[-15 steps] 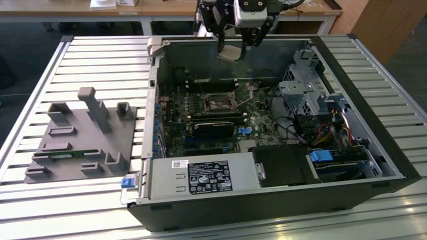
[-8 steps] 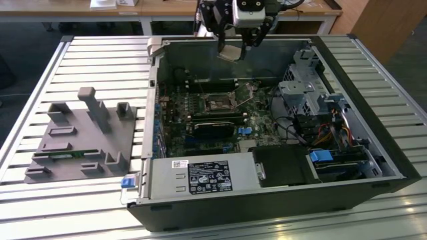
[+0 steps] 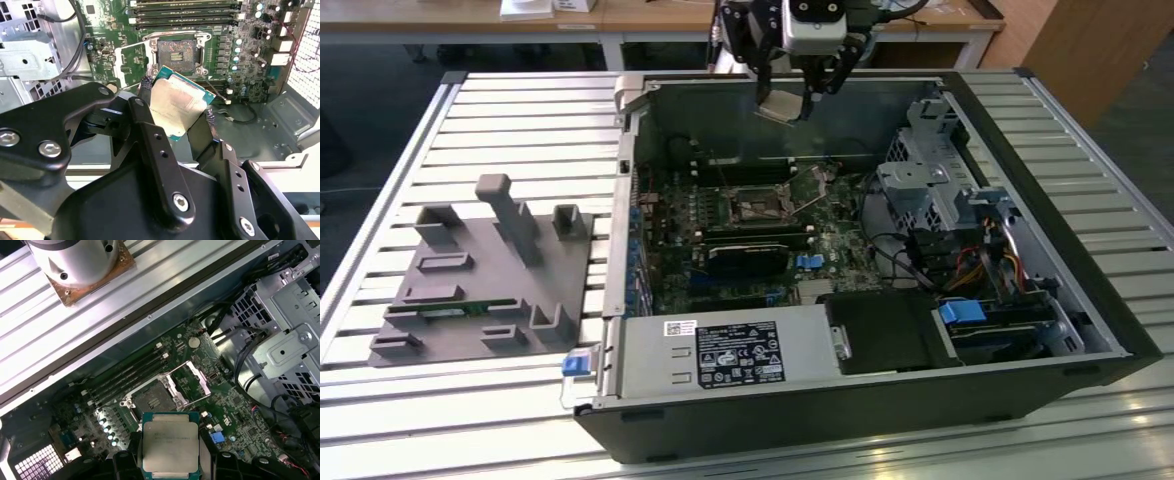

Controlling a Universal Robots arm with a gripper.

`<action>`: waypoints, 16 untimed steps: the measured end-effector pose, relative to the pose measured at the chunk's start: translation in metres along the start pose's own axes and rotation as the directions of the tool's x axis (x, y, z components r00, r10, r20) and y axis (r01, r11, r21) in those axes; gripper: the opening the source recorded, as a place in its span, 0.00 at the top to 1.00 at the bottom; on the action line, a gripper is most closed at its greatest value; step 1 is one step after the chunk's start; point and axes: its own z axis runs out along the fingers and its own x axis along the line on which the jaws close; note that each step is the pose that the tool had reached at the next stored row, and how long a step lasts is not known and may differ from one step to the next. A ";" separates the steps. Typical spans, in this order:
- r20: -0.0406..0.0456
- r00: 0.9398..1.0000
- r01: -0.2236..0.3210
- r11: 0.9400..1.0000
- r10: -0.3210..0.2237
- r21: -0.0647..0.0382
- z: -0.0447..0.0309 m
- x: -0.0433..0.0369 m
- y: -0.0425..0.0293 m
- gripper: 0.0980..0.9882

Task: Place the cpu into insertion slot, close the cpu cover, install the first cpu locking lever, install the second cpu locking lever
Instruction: 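Place the cpu into insertion slot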

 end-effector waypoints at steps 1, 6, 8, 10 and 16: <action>0.000 1.000 -0.005 1.000 0.005 0.000 0.0000 0.0000 0.0000 0.50; 0.003 1.000 -0.029 1.000 0.029 0.000 0.0000 0.0000 0.0000 0.50; 0.003 0.999 -0.038 0.999 0.038 -0.001 0.0000 0.0000 0.0000 0.50; 0.004 0.999 -0.048 0.999 0.048 -0.001 0.0000 0.0000 0.0000 0.50; 0.007 0.997 -0.077 0.997 0.077 -0.002 0.0000 0.0000 0.0000 0.50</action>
